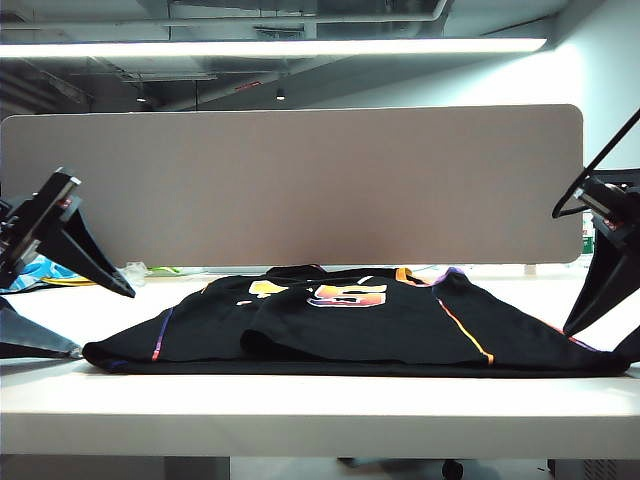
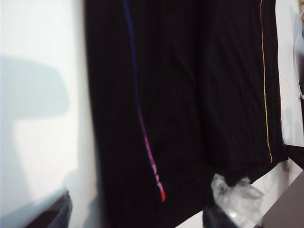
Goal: Fold the bottom side of the basketball jersey horizontally towards the center, about one-third of the way, and then fold the bottom of the basketball jersey up towards the top, creating a neat rectangle.
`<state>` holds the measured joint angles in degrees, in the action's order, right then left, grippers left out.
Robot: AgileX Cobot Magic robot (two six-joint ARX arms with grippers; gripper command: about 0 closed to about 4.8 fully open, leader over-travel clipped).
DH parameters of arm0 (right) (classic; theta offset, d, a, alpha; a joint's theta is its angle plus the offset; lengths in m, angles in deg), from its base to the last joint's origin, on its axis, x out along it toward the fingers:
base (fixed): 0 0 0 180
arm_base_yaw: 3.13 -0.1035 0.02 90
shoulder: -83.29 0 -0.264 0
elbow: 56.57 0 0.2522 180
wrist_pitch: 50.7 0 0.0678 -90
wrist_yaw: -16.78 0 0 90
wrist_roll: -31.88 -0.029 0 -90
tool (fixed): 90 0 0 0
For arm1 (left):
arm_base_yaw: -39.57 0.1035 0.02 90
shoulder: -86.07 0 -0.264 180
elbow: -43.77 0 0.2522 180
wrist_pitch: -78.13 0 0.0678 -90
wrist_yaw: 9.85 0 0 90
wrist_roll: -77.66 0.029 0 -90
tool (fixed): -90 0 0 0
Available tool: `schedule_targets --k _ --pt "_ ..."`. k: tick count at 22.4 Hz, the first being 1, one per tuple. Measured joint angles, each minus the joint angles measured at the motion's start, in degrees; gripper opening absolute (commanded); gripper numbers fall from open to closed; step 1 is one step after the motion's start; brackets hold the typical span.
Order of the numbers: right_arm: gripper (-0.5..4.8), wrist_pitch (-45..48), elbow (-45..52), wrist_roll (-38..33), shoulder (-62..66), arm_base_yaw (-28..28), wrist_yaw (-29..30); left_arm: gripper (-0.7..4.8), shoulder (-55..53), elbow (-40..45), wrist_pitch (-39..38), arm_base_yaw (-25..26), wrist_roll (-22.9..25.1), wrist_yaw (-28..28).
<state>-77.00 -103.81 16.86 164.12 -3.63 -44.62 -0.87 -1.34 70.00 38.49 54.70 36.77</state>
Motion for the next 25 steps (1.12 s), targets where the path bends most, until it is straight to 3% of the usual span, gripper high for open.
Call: schedule_targets --k 5,18,22,25 --pt "2.25 0.1 0.0 0.0 0.0 0.0 0.0 3.4 0.0 0.0 0.2 -3.2 0.0 1.1" --pt "2.25 -0.1 0.0 0.0 0.1 0.0 0.0 3.39 -5.4 -1.2 3.2 -3.7 0.4 -2.6" --pt "2.25 -0.9 0.0 -0.2 0.2 0.0 2.0 3.25 -5.4 -1.2 3.2 -3.7 0.4 -2.7" --pt "2.14 -0.9 0.0 -0.2 0.2 0.0 2.1 2.71 -5.4 -1.3 2.8 -3.8 1.0 -3.1"
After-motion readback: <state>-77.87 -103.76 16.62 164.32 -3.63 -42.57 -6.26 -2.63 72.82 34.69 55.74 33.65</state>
